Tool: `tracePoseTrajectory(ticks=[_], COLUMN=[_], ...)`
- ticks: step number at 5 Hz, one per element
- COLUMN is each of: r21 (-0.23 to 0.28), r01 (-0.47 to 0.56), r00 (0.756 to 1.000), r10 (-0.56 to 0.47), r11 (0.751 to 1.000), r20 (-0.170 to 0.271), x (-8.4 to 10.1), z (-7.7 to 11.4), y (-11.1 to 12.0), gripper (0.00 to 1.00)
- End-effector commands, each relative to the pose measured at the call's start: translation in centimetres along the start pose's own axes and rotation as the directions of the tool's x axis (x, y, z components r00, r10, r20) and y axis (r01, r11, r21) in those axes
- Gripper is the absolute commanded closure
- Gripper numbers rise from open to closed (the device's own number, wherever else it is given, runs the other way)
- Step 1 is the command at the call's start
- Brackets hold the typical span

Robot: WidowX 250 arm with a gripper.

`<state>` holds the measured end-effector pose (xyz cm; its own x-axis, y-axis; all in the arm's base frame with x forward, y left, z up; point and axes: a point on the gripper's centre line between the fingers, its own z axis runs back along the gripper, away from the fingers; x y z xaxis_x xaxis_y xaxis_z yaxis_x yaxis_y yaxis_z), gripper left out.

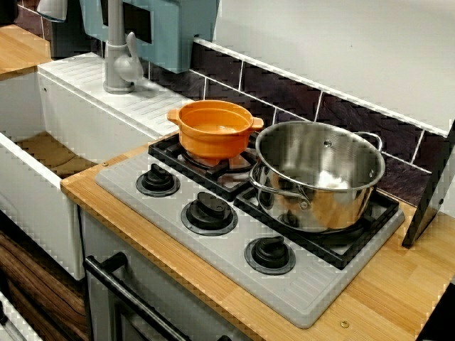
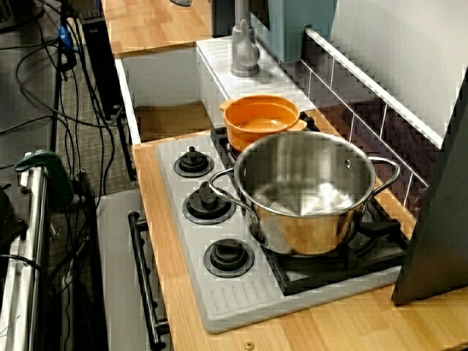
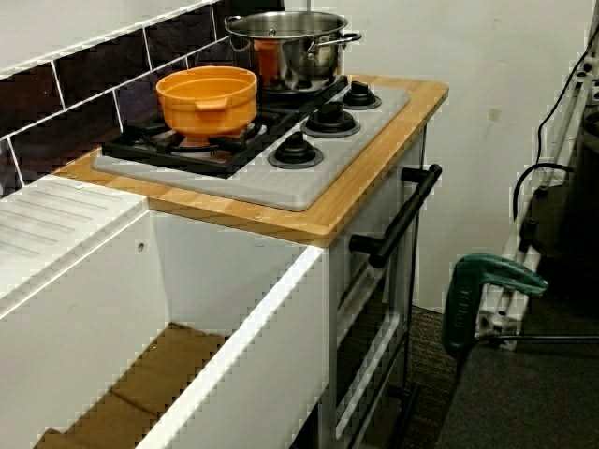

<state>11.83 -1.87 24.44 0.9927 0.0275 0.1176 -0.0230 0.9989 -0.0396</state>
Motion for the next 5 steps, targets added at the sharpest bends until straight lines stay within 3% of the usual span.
tracePoseTrajectory(ticks=[1, 2, 3, 4, 5], r21=[0.000, -0.086, -0.042, -0.044, 0.005], r01=[0.000, 0.079, 0.082, 0.058, 0.054], r00=[1.000, 0.983, 0.984, 0.986, 0.993], r10=[0.000, -0.092, -0.087, -0.064, -0.053], r11=[1.000, 0.993, 0.996, 0.997, 0.999], r20=[0.000, -0.161, -0.155, -0.152, -0.106], x=[0.0, 1.3, 2.2, 2.9, 4.1], z=[0.0, -0.3, 0.6, 0.7, 0.1], y=[0.0, -1.6, -0.9, 0.5, 0.5], gripper=[0.00, 1.00, 0.00, 1.00, 0.00])
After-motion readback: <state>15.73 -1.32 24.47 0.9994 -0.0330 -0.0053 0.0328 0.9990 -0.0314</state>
